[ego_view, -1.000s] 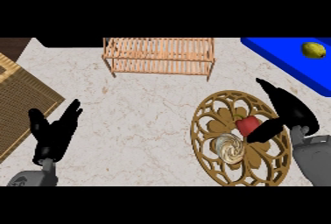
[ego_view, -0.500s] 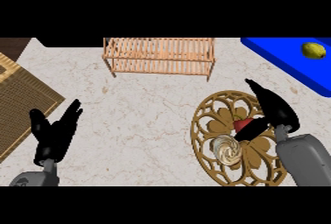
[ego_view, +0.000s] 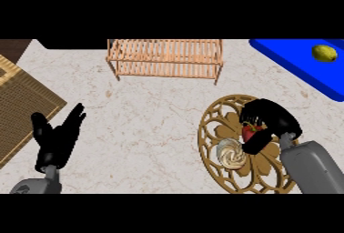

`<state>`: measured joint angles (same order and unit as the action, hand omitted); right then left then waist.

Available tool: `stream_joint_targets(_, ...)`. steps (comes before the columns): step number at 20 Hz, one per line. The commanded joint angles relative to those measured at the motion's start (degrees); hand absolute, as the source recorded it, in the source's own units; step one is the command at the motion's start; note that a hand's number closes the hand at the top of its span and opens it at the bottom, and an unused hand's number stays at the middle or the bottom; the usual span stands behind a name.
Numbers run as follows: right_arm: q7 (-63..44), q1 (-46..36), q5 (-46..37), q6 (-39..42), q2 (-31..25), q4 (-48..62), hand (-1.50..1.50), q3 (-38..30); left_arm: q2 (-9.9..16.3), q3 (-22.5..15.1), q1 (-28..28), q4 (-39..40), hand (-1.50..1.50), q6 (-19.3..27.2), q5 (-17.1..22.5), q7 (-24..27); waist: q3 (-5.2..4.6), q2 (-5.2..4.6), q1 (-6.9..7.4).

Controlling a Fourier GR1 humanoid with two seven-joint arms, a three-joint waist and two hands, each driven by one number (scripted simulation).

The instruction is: Pick the bell pepper from the placemat and place it in the tiered shelf

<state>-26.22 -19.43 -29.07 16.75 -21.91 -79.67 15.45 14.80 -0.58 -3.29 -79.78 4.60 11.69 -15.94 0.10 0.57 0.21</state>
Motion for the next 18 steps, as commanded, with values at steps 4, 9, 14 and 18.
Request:
stream_joint_targets(4,-3.16,-0.9,-3.36,-2.76,8.78,-5.83,1.5,3.9,-2.98,-0.28,-0.85,5.64,0.0,0.76,-2.02,2.06,-0.14,-0.59,-0.28)
stream_joint_targets(9,-20.42,-11.72,-5.09,-11.74,21.5,1.82,1.5,18.88,-2.02,-2.46,-2.43,3.0,0.0,-2.31,-1.46,-0.04,-0.25,-1.44,5.01)
stream_joint_targets(14,-30.21,-23.9,-2.57,-26.06,21.79,1.19,1.5,26.64,-1.82,-2.03,-2.87,2.48,0.0,-2.88,-0.72,-1.49,-0.17,-0.82,5.24)
stream_joint_targets(18,-39.48,-35.44,-5.61,-31.72,21.86,-0.98,1.5,28.15,-1.83,-1.74,-1.8,3.77,0.0,-2.3,-1.6,-0.37,-0.27,-0.37,4.65)
